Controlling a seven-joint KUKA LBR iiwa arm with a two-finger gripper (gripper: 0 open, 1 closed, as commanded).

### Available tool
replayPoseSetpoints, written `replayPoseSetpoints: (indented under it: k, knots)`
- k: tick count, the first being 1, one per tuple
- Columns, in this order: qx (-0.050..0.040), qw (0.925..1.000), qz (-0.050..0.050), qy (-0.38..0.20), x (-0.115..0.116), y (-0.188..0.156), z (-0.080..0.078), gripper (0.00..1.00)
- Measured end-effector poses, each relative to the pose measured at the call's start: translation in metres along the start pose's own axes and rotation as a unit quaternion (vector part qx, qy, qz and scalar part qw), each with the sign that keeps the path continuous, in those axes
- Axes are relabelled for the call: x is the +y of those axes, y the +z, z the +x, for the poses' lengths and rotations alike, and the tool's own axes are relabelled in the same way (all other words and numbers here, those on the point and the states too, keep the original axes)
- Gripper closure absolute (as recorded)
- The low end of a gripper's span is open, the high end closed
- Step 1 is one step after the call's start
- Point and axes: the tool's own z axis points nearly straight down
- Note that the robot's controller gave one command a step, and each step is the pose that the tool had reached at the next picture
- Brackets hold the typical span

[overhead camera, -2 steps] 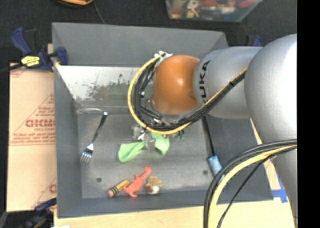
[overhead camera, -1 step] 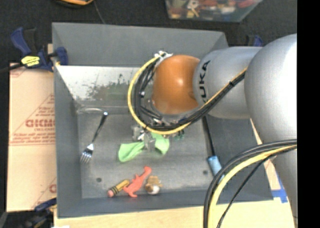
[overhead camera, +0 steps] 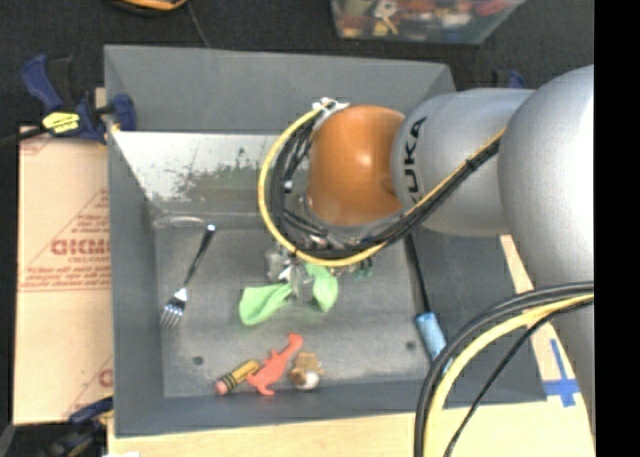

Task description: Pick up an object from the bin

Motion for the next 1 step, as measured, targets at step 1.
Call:
replayPoseSetpoints:
  k: [1]
  knots:
    - [-0.0026,1.0,0.002,0.001,-0.0011,-0.0335,-0.0018,1.0]
